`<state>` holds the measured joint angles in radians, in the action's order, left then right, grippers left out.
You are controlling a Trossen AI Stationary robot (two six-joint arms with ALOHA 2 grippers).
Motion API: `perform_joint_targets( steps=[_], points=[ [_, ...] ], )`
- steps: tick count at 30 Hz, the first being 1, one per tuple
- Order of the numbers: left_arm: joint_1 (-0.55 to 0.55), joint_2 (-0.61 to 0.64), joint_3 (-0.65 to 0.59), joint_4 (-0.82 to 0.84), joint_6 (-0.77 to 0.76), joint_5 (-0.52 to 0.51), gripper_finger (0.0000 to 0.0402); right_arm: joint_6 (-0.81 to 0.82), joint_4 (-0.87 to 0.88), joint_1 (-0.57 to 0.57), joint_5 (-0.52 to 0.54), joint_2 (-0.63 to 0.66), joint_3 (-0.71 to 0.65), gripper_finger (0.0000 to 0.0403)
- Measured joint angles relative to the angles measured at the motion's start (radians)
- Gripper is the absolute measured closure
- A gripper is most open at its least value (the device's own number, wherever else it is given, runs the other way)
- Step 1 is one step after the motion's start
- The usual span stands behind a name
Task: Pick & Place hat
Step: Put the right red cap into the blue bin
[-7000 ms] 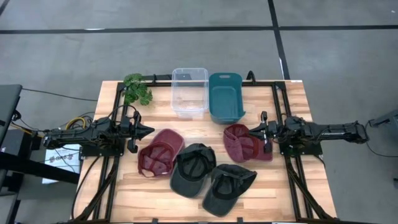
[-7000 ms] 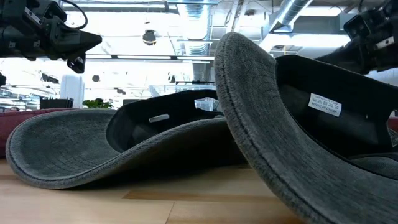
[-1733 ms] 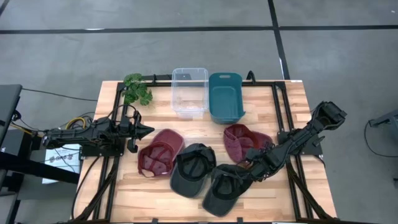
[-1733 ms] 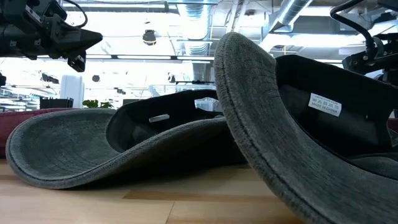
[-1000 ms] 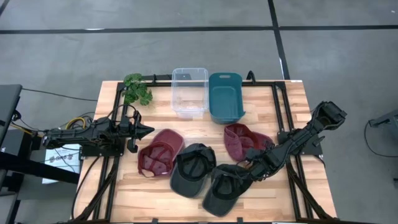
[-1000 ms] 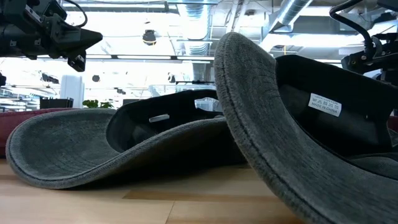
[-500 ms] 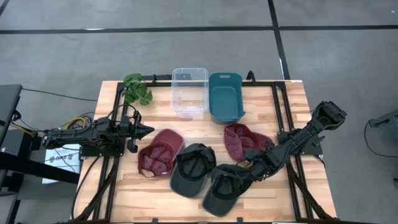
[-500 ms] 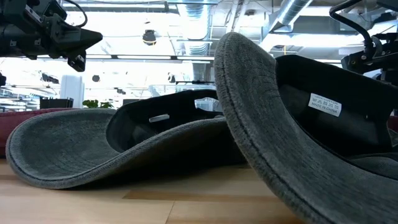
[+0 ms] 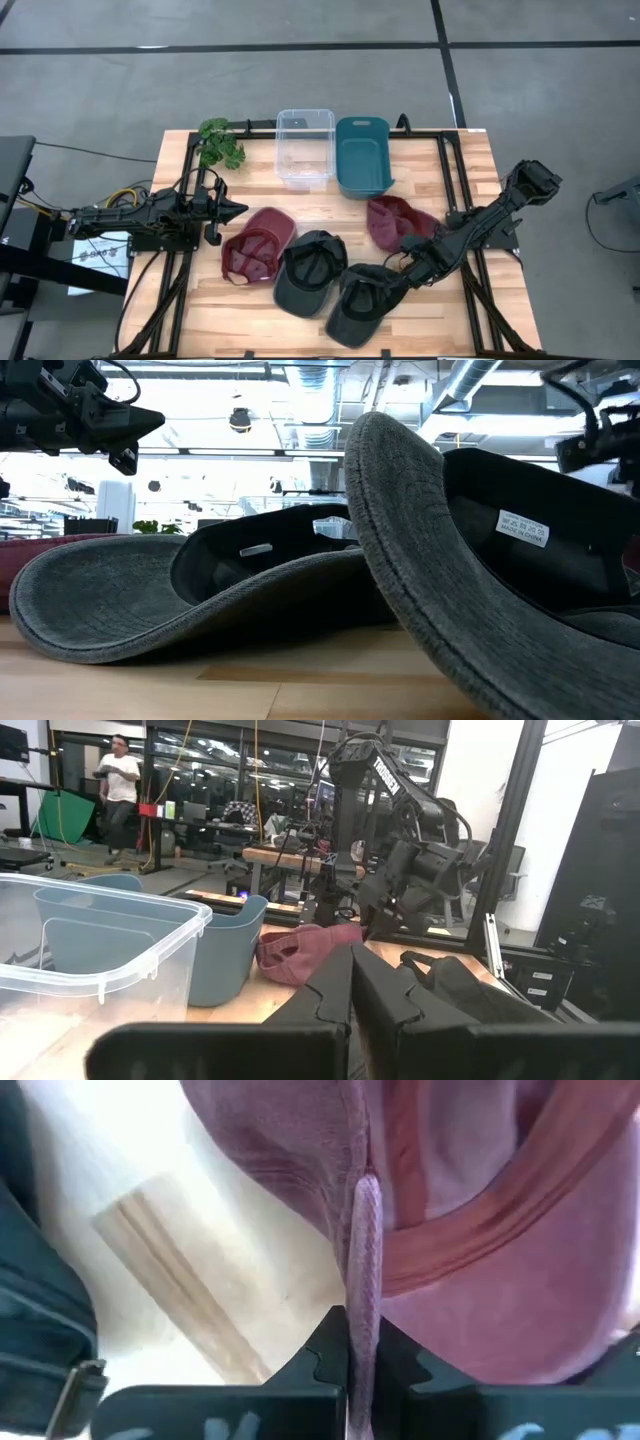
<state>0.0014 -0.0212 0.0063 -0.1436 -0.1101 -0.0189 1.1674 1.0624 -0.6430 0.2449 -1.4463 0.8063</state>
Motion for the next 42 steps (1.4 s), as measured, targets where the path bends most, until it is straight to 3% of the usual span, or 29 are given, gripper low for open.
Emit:
perform_joint_targets(
  steps=[14, 22, 29, 42],
  points=[
    [0.0, 0.0, 0.0, 0.0, 0.0, 0.0, 0.0394, 0.059, -0.027, -0.158, 0.636, 0.187, 0.096, 0.0401],
    [0.0, 0.0, 0.0, -0.004, -0.002, 0.0, 0.0394, 0.042, -0.139, -0.246, 0.869, 0.244, 0.096, 0.0401],
    [0.0, 0.0, 0.0, -0.007, -0.002, 0.0, 0.0394, -0.089, -0.316, -0.315, 0.938, 0.237, 0.096, 0.0401],
    [0.0, 0.0, 0.0, -0.04, 0.001, 0.0, 0.0394, -0.55, -0.798, -0.321, 0.867, 0.147, 0.096, 0.0401]
  ],
)
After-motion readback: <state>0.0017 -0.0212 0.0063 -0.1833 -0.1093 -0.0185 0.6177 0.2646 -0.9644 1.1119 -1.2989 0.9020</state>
